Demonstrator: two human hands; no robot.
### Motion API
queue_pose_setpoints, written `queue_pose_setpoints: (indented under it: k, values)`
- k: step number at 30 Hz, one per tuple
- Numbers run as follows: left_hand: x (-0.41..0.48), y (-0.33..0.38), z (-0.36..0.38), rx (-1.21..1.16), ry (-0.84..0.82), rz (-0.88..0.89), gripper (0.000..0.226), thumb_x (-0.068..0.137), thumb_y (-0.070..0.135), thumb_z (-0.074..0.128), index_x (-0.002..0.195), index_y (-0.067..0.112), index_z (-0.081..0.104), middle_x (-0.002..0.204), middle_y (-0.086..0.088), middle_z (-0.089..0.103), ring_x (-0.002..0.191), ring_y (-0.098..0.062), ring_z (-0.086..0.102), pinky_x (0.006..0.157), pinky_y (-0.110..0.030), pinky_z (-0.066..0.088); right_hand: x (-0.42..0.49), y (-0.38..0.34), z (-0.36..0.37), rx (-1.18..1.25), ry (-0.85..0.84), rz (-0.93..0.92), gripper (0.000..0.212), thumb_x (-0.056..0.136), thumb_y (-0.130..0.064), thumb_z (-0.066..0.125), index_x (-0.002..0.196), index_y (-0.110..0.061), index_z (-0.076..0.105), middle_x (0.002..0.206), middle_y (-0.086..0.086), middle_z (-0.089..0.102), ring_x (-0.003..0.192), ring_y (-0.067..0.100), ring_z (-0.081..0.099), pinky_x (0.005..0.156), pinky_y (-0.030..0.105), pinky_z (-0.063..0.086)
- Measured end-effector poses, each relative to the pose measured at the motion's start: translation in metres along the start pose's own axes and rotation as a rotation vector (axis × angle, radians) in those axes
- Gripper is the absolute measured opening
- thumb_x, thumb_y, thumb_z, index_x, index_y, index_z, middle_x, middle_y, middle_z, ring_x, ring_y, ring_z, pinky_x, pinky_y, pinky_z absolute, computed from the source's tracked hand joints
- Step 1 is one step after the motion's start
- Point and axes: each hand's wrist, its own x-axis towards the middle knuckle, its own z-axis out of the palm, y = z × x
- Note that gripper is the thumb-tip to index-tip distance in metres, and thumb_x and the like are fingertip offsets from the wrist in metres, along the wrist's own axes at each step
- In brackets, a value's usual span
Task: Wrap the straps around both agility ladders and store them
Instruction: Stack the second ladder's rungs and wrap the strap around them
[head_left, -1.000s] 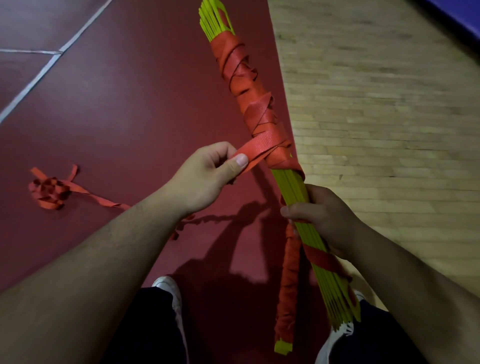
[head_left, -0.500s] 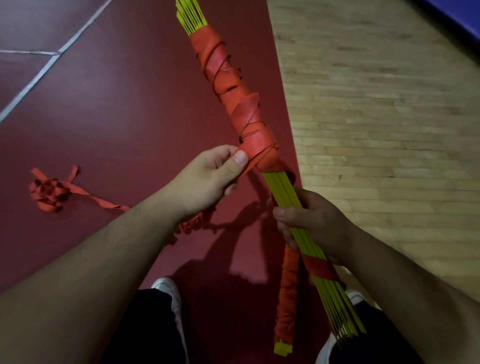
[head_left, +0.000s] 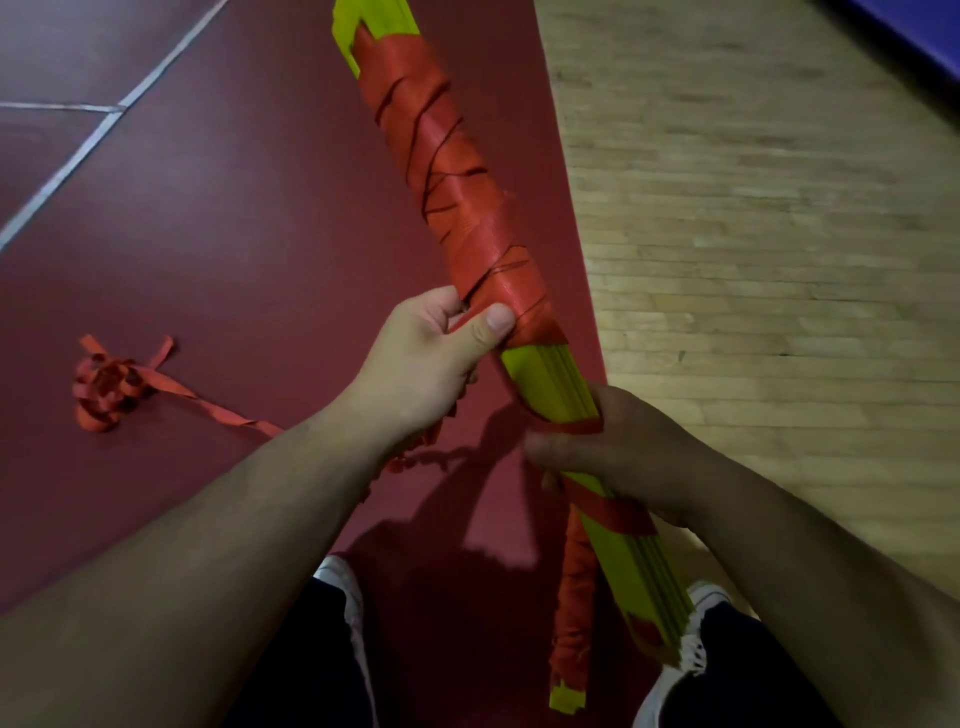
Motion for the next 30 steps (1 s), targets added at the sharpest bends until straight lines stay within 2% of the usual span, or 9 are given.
queue_pose_setpoints:
  k: [3, 6, 9, 13, 17, 20, 22, 27, 30]
  values:
    - [0.001, 0.001, 0.003, 0.024, 0.018, -0.031, 0.056, 0.083, 0.038, 0.068, 0.104, -0.013, 0.059, 0.050, 0.008, 0.036, 0.041, -0.006, 0.033, 0.040, -0.018, 0.028, 0.005, 0.006, 0.002, -0.190, 0.225, -0.023, 0.025, 0.077, -0.033, 0.085, 0.096, -0.030, 0.069, 0.077, 0.001, 0.076, 0.070, 0.014, 0.073, 0.069, 0.034, 0.056]
    - [0.002, 0.006, 0.002, 0.018, -0.066, -0.056, 0.031, 0.082, 0.042, 0.066, 0.088, 0.013, 0.069, 0.048, 0.006, 0.041, 0.040, -0.007, 0.036, 0.039, -0.019, 0.030, 0.006, 0.009, -0.001, -0.124, 0.311, -0.056, 0.012, 0.078, -0.035, 0.081, 0.082, -0.032, 0.070, 0.074, 0.008, 0.073, 0.068, 0.030, 0.071, 0.070, 0.047, 0.058]
    - [0.004, 0.006, -0.005, 0.008, -0.177, -0.038, 0.026, 0.081, 0.054, 0.074, 0.066, 0.035, 0.065, 0.047, 0.007, 0.046, 0.038, -0.009, 0.039, 0.040, -0.021, 0.030, 0.000, 0.006, 0.002, 0.077, 0.160, -0.038, 0.012, 0.077, -0.028, 0.081, 0.075, -0.021, 0.072, 0.073, 0.020, 0.069, 0.061, 0.034, 0.066, 0.062, 0.044, 0.054]
    - [0.004, 0.006, -0.008, -0.011, -0.299, -0.001, 0.047, 0.059, 0.080, 0.071, 0.066, 0.034, 0.064, 0.048, 0.007, 0.051, 0.038, -0.006, 0.042, 0.041, -0.020, 0.031, -0.006, 0.002, 0.005, 0.248, -0.048, 0.025, 0.041, 0.071, -0.027, 0.075, 0.092, 0.007, 0.065, 0.068, 0.022, 0.061, 0.053, 0.030, 0.060, 0.051, 0.032, 0.048]
    - [0.002, 0.012, -0.013, -0.066, -0.412, 0.051, 0.031, 0.064, 0.066, 0.073, 0.072, 0.036, 0.071, 0.055, 0.007, 0.059, 0.042, 0.001, 0.051, 0.042, -0.010, 0.035, -0.010, -0.001, 0.002, 0.384, -0.168, 0.068, 0.060, 0.062, -0.031, 0.076, 0.099, 0.011, 0.057, 0.065, 0.022, 0.059, 0.049, 0.029, 0.058, 0.051, 0.033, 0.046]
    - [0.000, 0.012, -0.014, -0.012, -0.371, 0.056, 0.014, 0.074, 0.034, 0.080, 0.073, 0.027, 0.069, 0.054, 0.009, 0.057, 0.044, 0.001, 0.051, 0.043, -0.011, 0.037, -0.010, 0.000, 0.003, 0.449, -0.192, 0.078, 0.056, 0.065, -0.029, 0.074, 0.102, 0.009, 0.057, 0.064, 0.022, 0.059, 0.048, 0.029, 0.057, 0.051, 0.033, 0.046]
    - [-0.001, 0.012, -0.012, 0.022, -0.282, 0.048, 0.009, 0.082, 0.022, 0.069, 0.078, 0.016, 0.063, 0.053, 0.007, 0.051, 0.042, 0.000, 0.047, 0.040, -0.013, 0.037, -0.009, 0.000, 0.003, 0.435, -0.185, 0.066, 0.043, 0.074, -0.026, 0.071, 0.101, 0.005, 0.060, 0.066, 0.022, 0.060, 0.049, 0.030, 0.058, 0.052, 0.034, 0.047]
    - [-0.001, 0.005, -0.008, 0.063, -0.089, 0.081, 0.057, 0.086, 0.039, 0.066, 0.101, -0.015, 0.058, 0.061, -0.010, 0.039, 0.053, -0.015, 0.043, 0.042, -0.022, 0.037, -0.002, -0.003, 0.003, 0.255, 0.014, -0.056, 0.038, 0.081, -0.033, 0.075, 0.105, -0.007, 0.062, 0.083, 0.024, 0.070, 0.063, 0.035, 0.067, 0.056, 0.035, 0.053]
    - [-0.001, 0.007, -0.001, 0.058, -0.010, 0.083, 0.059, 0.080, 0.040, 0.066, 0.096, -0.016, 0.054, 0.064, -0.013, 0.041, 0.048, -0.011, 0.044, 0.042, -0.020, 0.037, 0.002, -0.002, -0.002, 0.141, 0.124, -0.085, 0.047, 0.072, -0.045, 0.081, 0.106, -0.017, 0.065, 0.085, 0.015, 0.075, 0.071, 0.034, 0.073, 0.061, 0.038, 0.055]
